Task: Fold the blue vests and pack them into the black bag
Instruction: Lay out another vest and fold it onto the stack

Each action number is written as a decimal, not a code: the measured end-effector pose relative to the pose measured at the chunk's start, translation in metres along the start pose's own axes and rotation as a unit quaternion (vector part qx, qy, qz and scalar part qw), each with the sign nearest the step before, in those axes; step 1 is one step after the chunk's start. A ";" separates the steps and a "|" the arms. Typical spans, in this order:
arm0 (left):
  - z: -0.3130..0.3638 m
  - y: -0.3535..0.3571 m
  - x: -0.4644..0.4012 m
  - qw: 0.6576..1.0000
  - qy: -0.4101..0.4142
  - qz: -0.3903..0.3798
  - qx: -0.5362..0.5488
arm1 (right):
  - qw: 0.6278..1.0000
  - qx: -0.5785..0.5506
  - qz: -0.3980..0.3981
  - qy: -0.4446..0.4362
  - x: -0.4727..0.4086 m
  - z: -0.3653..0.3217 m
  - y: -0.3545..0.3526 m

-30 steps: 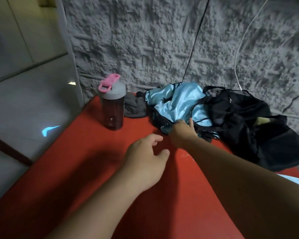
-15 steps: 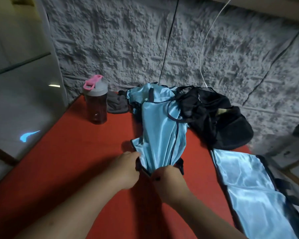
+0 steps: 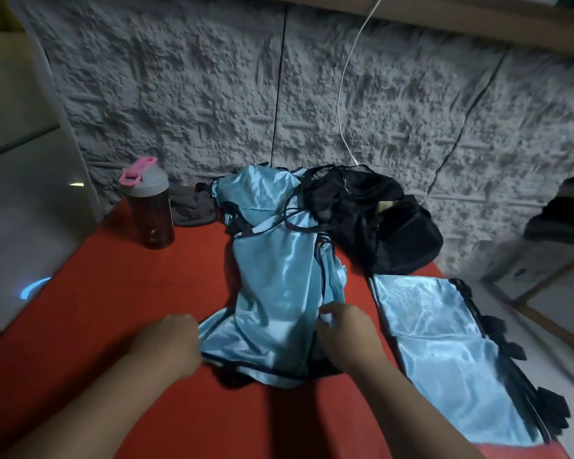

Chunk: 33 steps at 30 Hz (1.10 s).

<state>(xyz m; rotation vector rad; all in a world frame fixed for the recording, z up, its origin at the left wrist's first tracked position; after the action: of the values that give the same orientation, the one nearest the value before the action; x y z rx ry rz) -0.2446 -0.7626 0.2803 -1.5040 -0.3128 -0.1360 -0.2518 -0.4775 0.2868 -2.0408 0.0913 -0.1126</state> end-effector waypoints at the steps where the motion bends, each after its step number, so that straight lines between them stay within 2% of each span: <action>1: -0.006 -0.003 -0.001 1.000 -0.008 -0.012 -0.016 | 0.999 0.008 0.008 0.032 -0.010 0.008 0.004; 2: -0.009 -0.005 -0.002 0.999 -0.009 -0.013 -0.030 | 0.998 0.010 0.011 0.055 -0.021 0.015 0.008; 4: -0.001 -0.013 -0.006 0.998 0.031 0.051 -0.007 | 0.996 -0.010 0.001 0.094 -0.042 0.025 0.018; 6: 0.027 -0.020 -0.001 0.977 0.147 0.112 0.110 | 0.994 0.000 -0.019 0.108 -0.055 0.023 0.028; 8: 0.062 -0.016 0.008 0.944 0.268 0.080 0.175 | 0.995 0.036 -0.033 0.092 -0.061 0.017 0.037; 9: 0.074 -0.010 0.010 0.937 0.297 0.053 0.177 | 0.995 0.053 -0.036 0.082 -0.061 0.013 0.040; 11: 0.082 0.005 0.003 0.951 0.266 -0.010 0.155 | 0.994 0.051 -0.034 0.091 -0.062 0.013 0.040; 15: 0.087 -0.001 0.006 0.981 0.193 -0.018 -0.018 | 0.989 -0.018 0.001 0.150 -0.064 0.031 0.023; 17: 0.089 0.005 0.014 0.984 0.166 -0.071 0.008 | 0.989 -0.051 0.014 0.139 -0.062 0.032 0.018; 19: 0.089 0.017 0.024 0.975 0.154 -0.133 0.085 | 0.991 -0.061 0.038 0.116 -0.060 0.028 0.016; 20: 0.089 0.019 0.028 0.972 0.158 -0.130 0.119 | 0.990 -0.073 0.045 0.111 -0.057 0.026 0.017; 24: 0.086 0.006 0.025 0.971 0.198 0.010 0.137 | 0.988 -0.093 0.053 0.115 -0.049 0.021 0.017; 25: 0.085 0.005 0.023 0.970 0.210 0.009 0.119 | 0.986 -0.097 0.057 0.122 -0.048 0.021 0.017; 28: 0.074 0.016 0.016 0.978 0.188 -0.071 0.064 | 0.980 -0.108 0.058 0.154 -0.045 0.027 0.016; 31: 0.070 0.012 0.016 0.979 0.184 -0.063 0.056 | 0.979 -0.089 0.051 0.174 -0.046 0.035 0.014; 33: 0.071 0.007 0.018 0.975 0.185 -0.069 0.099 | 0.981 -0.081 0.038 0.172 -0.051 0.038 0.015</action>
<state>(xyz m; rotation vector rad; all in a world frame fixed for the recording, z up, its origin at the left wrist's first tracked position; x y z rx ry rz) -0.2336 -0.6898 0.2810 -1.2289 -0.1248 -0.4765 -0.2977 -0.4455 0.2541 -2.1584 0.4066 -0.4227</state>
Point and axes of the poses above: each hand's wrist, its own x-axis away from the middle knuckle, its own y-axis out of the palm, z = x × y, the point moved 5 cm from there along -x, towards the middle knuckle, and after that the axes turned 4 degrees about x, right-handed, at the moved point
